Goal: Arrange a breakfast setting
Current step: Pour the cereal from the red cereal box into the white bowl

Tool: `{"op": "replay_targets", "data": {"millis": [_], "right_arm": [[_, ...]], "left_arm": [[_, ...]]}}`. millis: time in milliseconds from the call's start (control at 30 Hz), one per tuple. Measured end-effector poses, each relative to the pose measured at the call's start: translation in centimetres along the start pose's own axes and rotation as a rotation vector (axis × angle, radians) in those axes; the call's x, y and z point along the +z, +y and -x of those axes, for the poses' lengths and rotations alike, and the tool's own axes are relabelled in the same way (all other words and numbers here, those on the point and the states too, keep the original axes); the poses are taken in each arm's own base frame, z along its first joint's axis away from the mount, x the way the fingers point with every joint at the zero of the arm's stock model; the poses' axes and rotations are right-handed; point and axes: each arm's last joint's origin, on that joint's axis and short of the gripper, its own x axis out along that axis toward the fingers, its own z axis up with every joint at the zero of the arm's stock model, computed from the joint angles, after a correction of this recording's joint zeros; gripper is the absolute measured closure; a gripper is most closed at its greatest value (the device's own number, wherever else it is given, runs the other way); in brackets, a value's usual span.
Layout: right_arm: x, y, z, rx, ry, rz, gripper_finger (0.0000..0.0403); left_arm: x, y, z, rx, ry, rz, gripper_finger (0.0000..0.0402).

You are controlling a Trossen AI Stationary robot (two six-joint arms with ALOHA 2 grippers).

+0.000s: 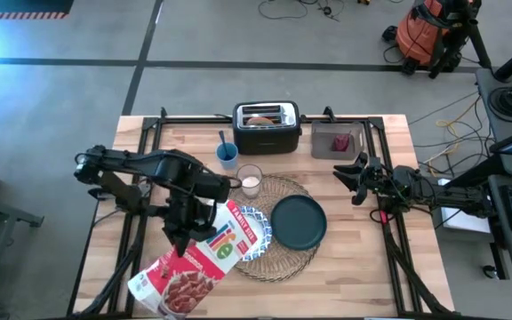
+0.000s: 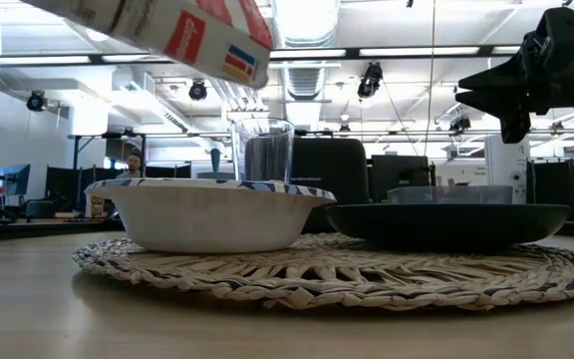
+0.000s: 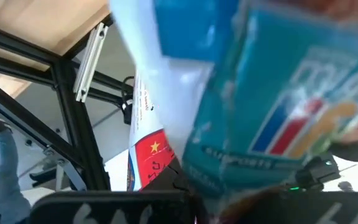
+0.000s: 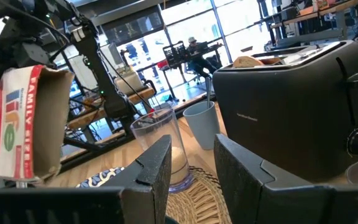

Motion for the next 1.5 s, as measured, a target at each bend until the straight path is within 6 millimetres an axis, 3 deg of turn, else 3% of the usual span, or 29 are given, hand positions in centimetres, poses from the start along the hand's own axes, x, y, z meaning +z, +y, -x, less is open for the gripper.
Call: {"op": "replay_targets", "data": {"millis": [733,1500], "right_arm": [[0.0,0.0,0.0,0.000,0.000,0.000,0.0291],[0.0,0.0,0.0,-0.001,0.000,0.000,0.0291]], "left_arm": [[5.2,2.8,0.8,-0.092,0.138,0.208,0.0401],[6.2,2.8,1.0,-0.109,0.167,0.323,0.0401]]}}
